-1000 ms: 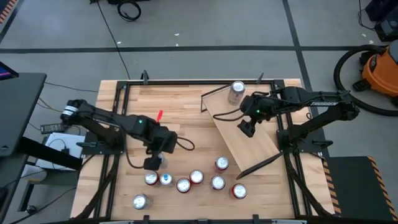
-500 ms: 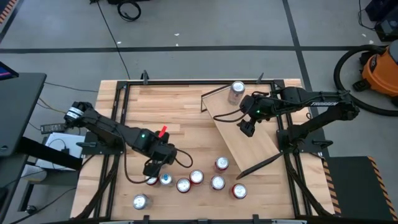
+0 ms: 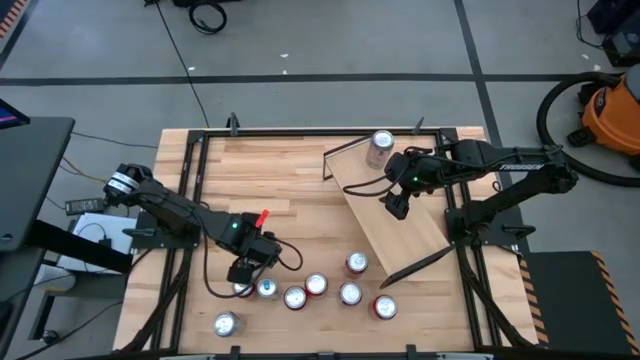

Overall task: Place canned beverage on shelf
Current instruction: Put the top blue soda can on the shelf

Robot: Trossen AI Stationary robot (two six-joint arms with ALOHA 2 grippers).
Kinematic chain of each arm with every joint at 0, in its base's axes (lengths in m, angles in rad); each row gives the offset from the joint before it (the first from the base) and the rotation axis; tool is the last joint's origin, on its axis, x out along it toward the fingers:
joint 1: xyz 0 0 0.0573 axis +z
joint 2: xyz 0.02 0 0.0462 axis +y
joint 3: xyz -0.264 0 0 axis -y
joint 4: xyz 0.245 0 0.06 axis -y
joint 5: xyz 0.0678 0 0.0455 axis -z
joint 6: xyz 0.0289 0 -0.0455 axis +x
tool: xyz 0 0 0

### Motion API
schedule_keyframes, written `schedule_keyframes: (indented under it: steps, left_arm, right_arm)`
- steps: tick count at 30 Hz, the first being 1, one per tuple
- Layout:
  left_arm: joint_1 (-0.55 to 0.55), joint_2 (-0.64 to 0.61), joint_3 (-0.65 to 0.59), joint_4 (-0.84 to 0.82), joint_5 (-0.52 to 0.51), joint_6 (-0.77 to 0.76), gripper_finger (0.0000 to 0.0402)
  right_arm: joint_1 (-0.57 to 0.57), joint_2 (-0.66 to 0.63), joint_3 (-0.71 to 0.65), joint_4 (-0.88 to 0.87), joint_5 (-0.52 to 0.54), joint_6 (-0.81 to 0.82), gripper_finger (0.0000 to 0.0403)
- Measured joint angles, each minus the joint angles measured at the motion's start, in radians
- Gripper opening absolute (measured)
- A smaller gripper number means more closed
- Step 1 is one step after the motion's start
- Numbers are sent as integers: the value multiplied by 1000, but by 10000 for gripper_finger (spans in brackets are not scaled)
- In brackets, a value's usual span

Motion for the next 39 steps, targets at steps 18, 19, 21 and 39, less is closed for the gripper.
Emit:
schedule_keyframes:
  steps: [18, 19, 21, 39]
  left_arm:
    - [65, 0, 1, 17, 5, -335, 184]
    - [68, 0, 1, 26, 7, -332, 180]
    - [70, 0, 1, 34, 7, -315, 173]
    - [112, -4, 11, 80, 128, -451, 354]
  right_arm:
    - [-23, 0, 0, 1, 19, -30, 334]
    - [-23, 0, 0, 1, 18, -36, 334]
    - [-23, 0, 0, 1, 14, -48, 334]
    - [-23, 0, 0, 1, -13, -103, 334]
